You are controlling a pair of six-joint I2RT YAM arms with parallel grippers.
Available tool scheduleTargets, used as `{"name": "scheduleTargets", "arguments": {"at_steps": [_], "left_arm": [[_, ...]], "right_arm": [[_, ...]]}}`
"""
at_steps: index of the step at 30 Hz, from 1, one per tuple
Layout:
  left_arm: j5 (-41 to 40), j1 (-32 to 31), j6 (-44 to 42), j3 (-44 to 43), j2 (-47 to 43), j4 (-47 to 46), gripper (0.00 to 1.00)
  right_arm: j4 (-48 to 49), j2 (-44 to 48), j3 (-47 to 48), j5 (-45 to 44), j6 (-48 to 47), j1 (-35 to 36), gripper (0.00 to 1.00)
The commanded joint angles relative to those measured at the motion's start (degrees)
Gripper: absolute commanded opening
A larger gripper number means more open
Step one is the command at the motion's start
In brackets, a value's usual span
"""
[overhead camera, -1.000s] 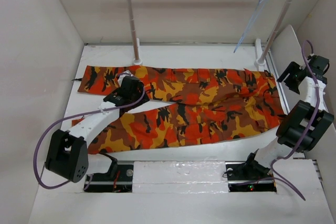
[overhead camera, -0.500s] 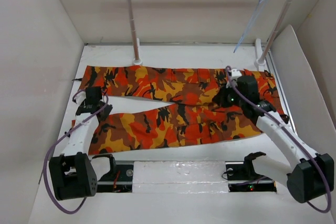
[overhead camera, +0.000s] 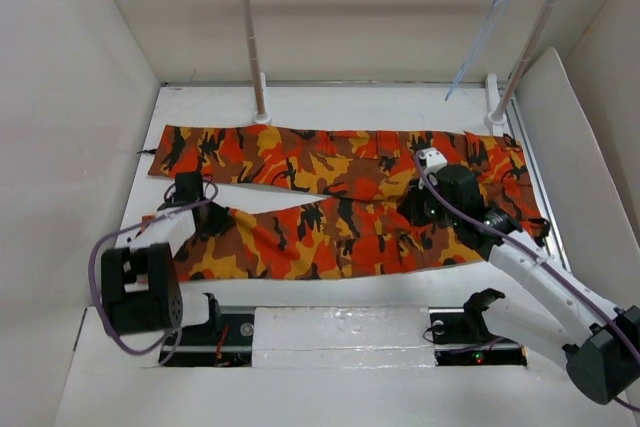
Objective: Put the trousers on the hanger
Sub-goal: Flatten out the trousers at the center of the board.
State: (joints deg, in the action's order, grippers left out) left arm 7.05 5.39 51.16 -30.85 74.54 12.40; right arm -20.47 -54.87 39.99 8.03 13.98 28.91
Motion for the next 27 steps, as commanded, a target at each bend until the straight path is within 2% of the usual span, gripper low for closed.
{"name": "scheduleTargets", "arguments": {"at_steps": [1,6,10,11,13,14,15,16,17,18,20,21,24,25,27], "left_arm": [[-3.7,0.5,-2.4,-3.7,10.1,-3.3,0.00],[-5.8,-0.2,-4.3,-17.7,20.2,-0.7,0.00],[-8.6,-0.2,-6.8,-23.2,21.3,3.3,0.00],[-8.5,-0.2,-8.0,-23.5,21.1,3.7,0.08],[-10.5,0.5,-10.7,-25.8,19.7,7.5,0.19],[-11.1,0.5,-11.9,-26.4,18.5,8.1,0.33],[-11.4,0.5,-13.3,-26.4,14.5,9.1,0.40],[-11.8,0.5,-13.3,-26.0,11.9,9.6,0.40],[-12.5,0.5,-13.9,-25.6,9.0,10.0,0.44],[-13.6,0.5,-13.6,-23.6,2.9,10.5,0.44],[-18.3,1.1,-10.9,-20.6,-2.8,12.2,0.44],[-19.5,1.6,-9.5,-17.2,-7.8,12.8,0.43],[-20.1,8.1,-5.4,-9.4,-14.1,13.9,0.41],[-16.5,13.8,-5.3,-7.6,-14.7,12.7,0.42],[-12.5,18.7,-6.0,-5.7,-13.7,11.5,0.42]], "right_arm": [[-2.0,4.4,2.5,-6.0,-0.2,-1.0,0.01],[-4.7,6.8,5.3,-5.2,-1.1,-4.2,0.01],[-4.2,8.2,5.3,-5.0,-0.7,-4.7,0.02],[-4.1,8.3,5.0,-4.0,-0.9,-5.3,0.02],[-3.3,7.9,4.1,-2.5,-1.1,-5.3,0.04],[-2.8,7.4,3.8,0.0,-1.1,-5.3,0.04],[-1.9,7.1,3.2,1.1,-1.3,-5.3,0.05],[-1.4,7.1,2.8,2.2,-1.3,-5.3,0.06],[-1.2,6.5,2.6,3.6,-1.3,-5.3,0.06],[-0.9,6.4,2.3,4.1,-1.6,-4.7,0.06],[-1.0,6.1,1.9,4.5,-2.1,-4.2,0.06],[-1.1,5.9,1.8,4.9,-2.7,-4.2,0.02],[-2.7,6.2,1.6,5.9,-4.1,-3.7,0.00],[-3.9,6.4,1.6,6.2,-4.6,-3.7,0.00],[-5.1,7.1,1.4,6.9,-5.5,-3.7,0.00]]}}
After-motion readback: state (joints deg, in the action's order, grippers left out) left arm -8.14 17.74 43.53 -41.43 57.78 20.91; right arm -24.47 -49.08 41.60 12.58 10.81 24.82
